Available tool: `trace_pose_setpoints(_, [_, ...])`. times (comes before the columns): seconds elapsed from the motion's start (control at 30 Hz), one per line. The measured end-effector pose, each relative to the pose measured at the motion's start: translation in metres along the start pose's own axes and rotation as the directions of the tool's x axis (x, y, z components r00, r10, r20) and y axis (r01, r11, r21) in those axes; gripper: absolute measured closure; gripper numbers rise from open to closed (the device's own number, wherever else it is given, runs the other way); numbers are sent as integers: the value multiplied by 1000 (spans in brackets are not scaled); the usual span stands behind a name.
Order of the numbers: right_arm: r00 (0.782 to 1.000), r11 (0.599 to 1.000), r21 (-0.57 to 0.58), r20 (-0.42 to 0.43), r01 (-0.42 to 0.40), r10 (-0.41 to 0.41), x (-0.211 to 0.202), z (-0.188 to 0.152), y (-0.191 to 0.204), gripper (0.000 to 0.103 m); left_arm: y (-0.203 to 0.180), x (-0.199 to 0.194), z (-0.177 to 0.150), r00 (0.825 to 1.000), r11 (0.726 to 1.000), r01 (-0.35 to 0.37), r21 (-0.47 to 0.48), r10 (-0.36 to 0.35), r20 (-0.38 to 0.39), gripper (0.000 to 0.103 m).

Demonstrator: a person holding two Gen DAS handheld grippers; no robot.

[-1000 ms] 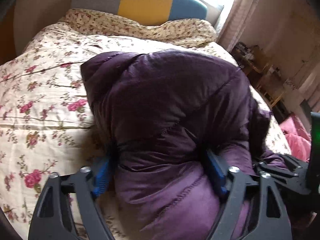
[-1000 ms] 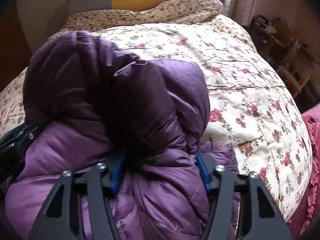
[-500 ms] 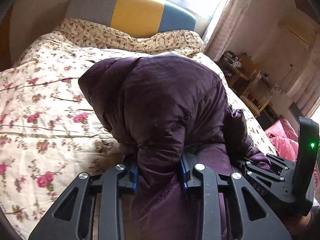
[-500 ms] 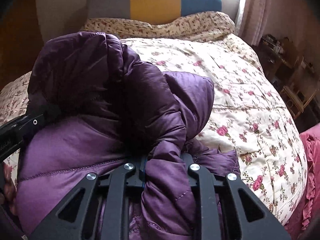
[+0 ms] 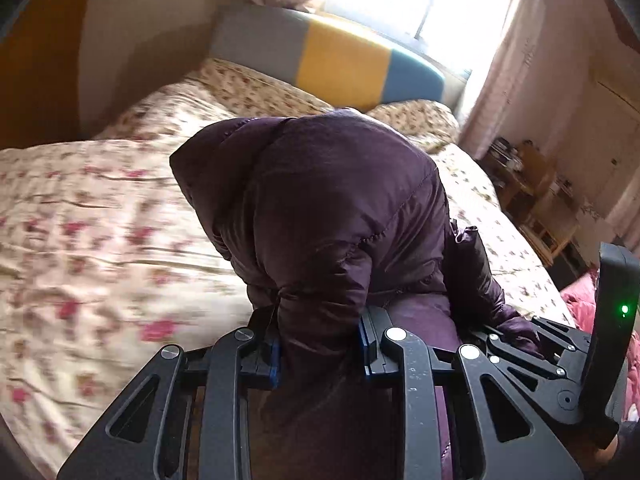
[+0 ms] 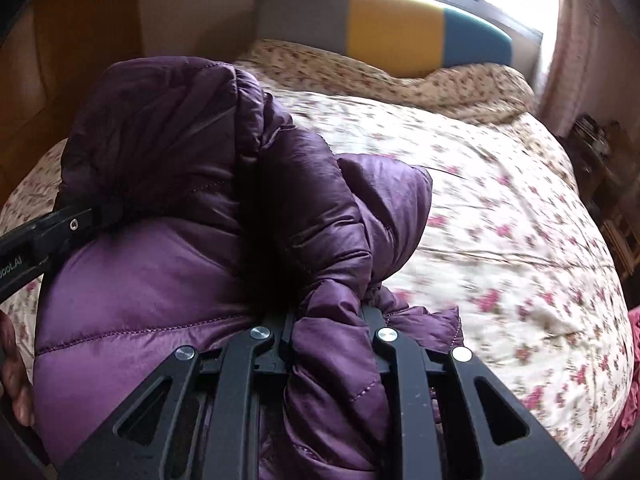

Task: Fold large clothes

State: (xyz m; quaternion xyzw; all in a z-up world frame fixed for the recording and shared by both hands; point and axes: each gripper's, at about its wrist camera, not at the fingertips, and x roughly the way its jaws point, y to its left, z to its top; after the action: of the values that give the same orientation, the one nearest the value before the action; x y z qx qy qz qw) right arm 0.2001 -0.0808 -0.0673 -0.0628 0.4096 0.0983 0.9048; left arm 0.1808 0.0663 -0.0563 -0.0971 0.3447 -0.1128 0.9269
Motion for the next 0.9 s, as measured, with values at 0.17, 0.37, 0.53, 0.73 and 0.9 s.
trace_pose_setpoints(0.17, [999,998,-53,6,-35,35,8,9,62,86,52,-26,1,997,997,-71,-42,71,14,75])
trace_pose_setpoints(0.37, [999,993,-106,14,-41,43,20,18,117,85,107,-34,-10,990,983,-141,-117,139,-23,75])
trace_pose_setpoints(0.53, [999,994,-108,4,-34,34,39,12,121,80,121,-24,-20,979,968,-203,-149,197,-55,61])
trace_pose_setpoints(0.73, [996,992,-89,28,-84,87,59,-3,93,74,112,-15,-32,967,948,-255,-189,251,-45,54])
trace_pose_setpoints(0.9, [991,990,-67,37,-124,127,50,-1,80,66,102,-23,-30,953,936,-302,-180,299,-47,54])
